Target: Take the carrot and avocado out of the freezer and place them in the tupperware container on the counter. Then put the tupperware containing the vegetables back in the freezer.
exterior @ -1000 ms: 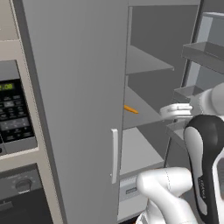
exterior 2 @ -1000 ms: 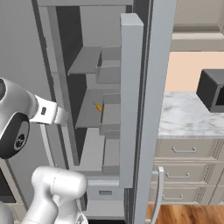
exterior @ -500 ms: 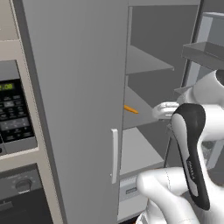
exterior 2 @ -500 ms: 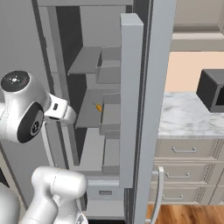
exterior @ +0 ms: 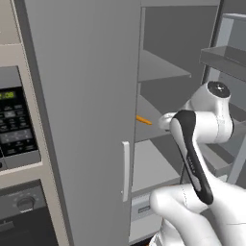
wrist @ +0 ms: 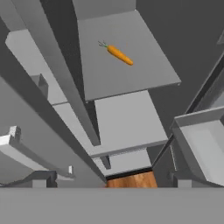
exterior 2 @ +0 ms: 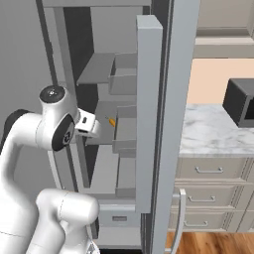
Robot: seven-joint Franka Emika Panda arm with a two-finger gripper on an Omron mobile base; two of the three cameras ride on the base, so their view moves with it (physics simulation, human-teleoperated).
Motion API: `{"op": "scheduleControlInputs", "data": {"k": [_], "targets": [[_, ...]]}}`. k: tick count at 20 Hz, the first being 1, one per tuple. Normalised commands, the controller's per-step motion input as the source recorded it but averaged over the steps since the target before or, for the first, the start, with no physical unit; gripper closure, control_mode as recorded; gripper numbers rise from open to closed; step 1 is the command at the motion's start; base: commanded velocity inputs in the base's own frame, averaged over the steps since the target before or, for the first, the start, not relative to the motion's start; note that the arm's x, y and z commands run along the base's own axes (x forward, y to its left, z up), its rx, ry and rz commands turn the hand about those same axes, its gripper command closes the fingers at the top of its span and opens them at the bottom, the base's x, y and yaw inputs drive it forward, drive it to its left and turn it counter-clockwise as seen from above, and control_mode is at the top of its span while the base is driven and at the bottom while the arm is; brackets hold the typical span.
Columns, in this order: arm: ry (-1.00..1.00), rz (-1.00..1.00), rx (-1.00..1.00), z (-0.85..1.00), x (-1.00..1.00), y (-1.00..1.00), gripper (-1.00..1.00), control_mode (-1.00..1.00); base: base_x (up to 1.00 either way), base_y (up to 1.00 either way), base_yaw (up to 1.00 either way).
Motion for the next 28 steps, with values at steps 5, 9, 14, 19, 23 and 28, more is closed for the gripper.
{"op": "scheduleControlInputs", "data": {"k": [5, 9, 14, 19, 23, 28], "targets": [[0.08, 0.00, -0.04, -0.42, 0.58, -0.16, -1.00, -1.00, 0.00, 0.00, 0.00], [0.00, 0.00, -0.05, -0.63, 0.52, 0.00, -1.00, -1.00, 0.00, 0.00, 0.00], [0.01, 0.00, -0.01, -0.49, 0.43, 0.00, -1.00, -1.00, 0.00, 0.00, 0.00], [0.02, 0.00, 0.00, -0.39, 0.44, -0.03, -1.00, -1.00, 0.00, 0.00, 0.00], [0.08, 0.00, 0.00, -0.13, 0.40, -0.17, -1.00, -1.00, 0.00, 0.00, 0.00], [0.19, 0.01, 0.02, 0.00, 0.41, -0.08, -1.00, -1.00, 0.00, 0.00, 0.00]]}}
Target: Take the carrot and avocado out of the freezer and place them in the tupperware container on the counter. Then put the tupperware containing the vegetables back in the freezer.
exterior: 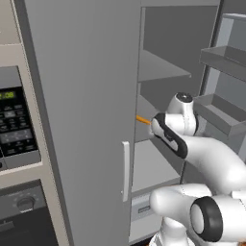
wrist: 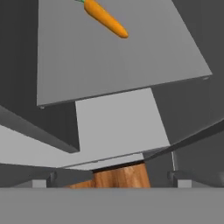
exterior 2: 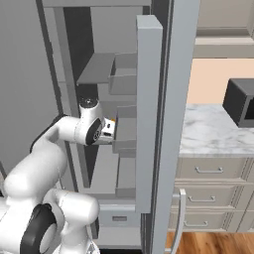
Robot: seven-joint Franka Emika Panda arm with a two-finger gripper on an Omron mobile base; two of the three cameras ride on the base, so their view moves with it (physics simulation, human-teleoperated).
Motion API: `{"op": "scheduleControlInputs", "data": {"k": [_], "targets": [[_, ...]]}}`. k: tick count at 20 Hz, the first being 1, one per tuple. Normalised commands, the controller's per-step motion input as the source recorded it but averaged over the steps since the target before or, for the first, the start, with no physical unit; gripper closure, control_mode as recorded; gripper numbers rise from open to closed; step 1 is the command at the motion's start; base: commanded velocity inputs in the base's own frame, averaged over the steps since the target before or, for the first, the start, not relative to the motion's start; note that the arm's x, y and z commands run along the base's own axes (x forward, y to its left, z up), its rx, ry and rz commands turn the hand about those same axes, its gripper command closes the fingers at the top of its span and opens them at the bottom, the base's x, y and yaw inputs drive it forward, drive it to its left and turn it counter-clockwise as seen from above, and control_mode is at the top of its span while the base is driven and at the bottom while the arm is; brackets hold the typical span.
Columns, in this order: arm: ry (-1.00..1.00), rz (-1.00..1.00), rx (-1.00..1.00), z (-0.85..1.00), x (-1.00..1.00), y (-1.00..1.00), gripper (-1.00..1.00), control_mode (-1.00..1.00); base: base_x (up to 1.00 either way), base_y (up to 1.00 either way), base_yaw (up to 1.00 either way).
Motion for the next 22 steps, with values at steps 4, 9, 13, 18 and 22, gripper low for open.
{"op": "scheduleControlInputs", "data": {"k": [4, 9, 13, 18, 22], "targets": [[0.11, 0.03, 0.01, 0.00, 0.36, 0.00, -1.00, -1.00, 0.00, 0.00, 0.00], [0.01, 0.00, 0.00, -0.05, 0.25, -0.01, -1.00, -1.00, 0.00, 0.00, 0.00], [-0.07, 0.00, 0.00, -0.24, 0.23, 0.00, -1.00, -1.00, 0.00, 0.00, 0.00], [-0.07, 0.00, 0.00, -0.22, 0.29, 0.00, -1.00, -1.00, 0.00, 0.00, 0.00], [-0.02, 0.01, 0.01, -0.06, 0.31, -0.01, -1.00, -1.00, 0.00, 0.00, 0.00]]}}
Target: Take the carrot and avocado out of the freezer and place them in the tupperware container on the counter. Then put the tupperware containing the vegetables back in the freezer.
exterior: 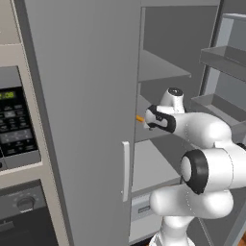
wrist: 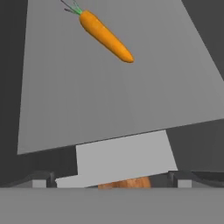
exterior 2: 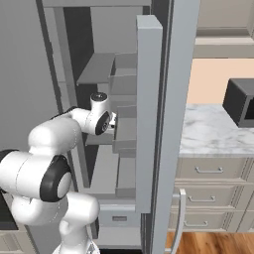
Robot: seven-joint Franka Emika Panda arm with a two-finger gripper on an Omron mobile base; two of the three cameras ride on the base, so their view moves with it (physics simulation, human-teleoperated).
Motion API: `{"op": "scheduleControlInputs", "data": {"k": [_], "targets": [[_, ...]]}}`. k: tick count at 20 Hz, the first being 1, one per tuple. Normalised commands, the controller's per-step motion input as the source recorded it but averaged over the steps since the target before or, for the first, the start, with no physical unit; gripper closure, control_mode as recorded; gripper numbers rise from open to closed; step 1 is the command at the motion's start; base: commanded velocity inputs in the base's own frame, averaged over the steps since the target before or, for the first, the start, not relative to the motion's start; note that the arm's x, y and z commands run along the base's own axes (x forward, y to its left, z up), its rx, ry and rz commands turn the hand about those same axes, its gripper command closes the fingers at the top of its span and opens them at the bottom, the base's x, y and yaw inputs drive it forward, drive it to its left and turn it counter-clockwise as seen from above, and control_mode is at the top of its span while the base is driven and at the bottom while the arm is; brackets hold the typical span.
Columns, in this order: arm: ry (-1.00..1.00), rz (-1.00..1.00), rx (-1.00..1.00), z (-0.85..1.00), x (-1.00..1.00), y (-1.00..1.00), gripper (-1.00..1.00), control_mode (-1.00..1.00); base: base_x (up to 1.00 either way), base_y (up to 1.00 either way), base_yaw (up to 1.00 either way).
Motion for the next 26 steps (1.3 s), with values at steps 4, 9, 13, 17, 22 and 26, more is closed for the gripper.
{"op": "scheduleControlInputs", "data": {"k": [4, 9, 13, 17, 22, 26], "targets": [[0.00, 0.01, 0.00, -0.01, 0.30, 0.00, -1.00, -1.00, 0.00, 0.00, 0.00], [0.00, 0.03, 0.00, 0.00, 0.27, 0.00, -1.00, -1.00, 0.00, 0.00, 0.00], [0.00, 0.09, 0.00, -0.01, 0.33, 0.00, -1.00, -1.00, 0.00, 0.00, 0.00], [0.00, 0.12, 0.00, -0.02, 0.30, 0.00, -1.00, -1.00, 0.00, 0.00, 0.00], [0.00, 0.03, 0.00, -0.15, 0.21, 0.00, -1.00, -1.00, 0.00, 0.00, 0.00], [0.00, 0.00, 0.00, -0.14, 0.27, 0.00, -1.00, -1.00, 0.00, 0.00, 0.00]]}}
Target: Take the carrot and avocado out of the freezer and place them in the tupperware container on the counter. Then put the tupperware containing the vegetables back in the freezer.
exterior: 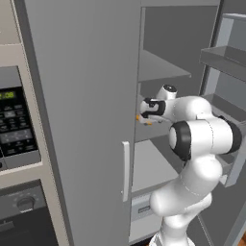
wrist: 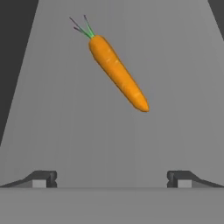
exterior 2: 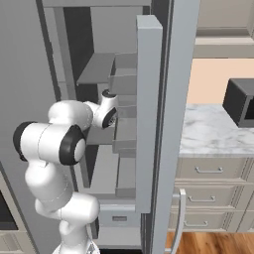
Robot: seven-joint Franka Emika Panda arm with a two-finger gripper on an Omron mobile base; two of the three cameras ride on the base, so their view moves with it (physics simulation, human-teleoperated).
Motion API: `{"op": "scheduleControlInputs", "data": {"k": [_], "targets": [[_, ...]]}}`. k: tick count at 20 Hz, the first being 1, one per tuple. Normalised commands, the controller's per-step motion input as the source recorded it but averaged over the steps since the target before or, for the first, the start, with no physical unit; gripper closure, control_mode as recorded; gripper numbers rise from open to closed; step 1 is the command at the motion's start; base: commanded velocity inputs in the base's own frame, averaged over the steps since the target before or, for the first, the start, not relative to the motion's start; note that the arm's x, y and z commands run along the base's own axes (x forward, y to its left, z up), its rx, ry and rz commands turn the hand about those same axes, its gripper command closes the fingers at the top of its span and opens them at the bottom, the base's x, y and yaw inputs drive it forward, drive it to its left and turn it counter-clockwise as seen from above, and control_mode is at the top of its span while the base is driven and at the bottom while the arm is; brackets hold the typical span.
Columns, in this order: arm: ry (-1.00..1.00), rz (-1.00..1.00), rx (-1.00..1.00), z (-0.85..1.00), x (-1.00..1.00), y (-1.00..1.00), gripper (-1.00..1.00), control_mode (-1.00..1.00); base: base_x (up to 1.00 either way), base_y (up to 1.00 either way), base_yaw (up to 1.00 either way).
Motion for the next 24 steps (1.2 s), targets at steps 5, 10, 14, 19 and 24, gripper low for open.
{"op": "scheduleControlInputs", "data": {"k": [5, 10, 14, 19, 24], "targets": [[0.00, 0.00, 0.02, -0.02, 0.30, 0.00, -1.00, -1.00, 0.00, 0.00, 0.00], [0.00, 0.00, 0.01, -0.09, 0.36, 0.00, -1.00, -1.00, 0.00, 0.00, 0.00], [0.00, 0.00, 0.00, -0.12, 0.39, 0.00, -1.00, -1.00, 0.00, 0.00, 0.00], [0.00, 0.00, 0.00, -0.21, 0.27, 0.00, -1.00, -1.00, 0.00, 0.00, 0.00], [0.00, 0.00, 0.00, -0.23, 0.32, 0.00, -1.00, -1.00, 0.00, 0.00, 0.00]]}}
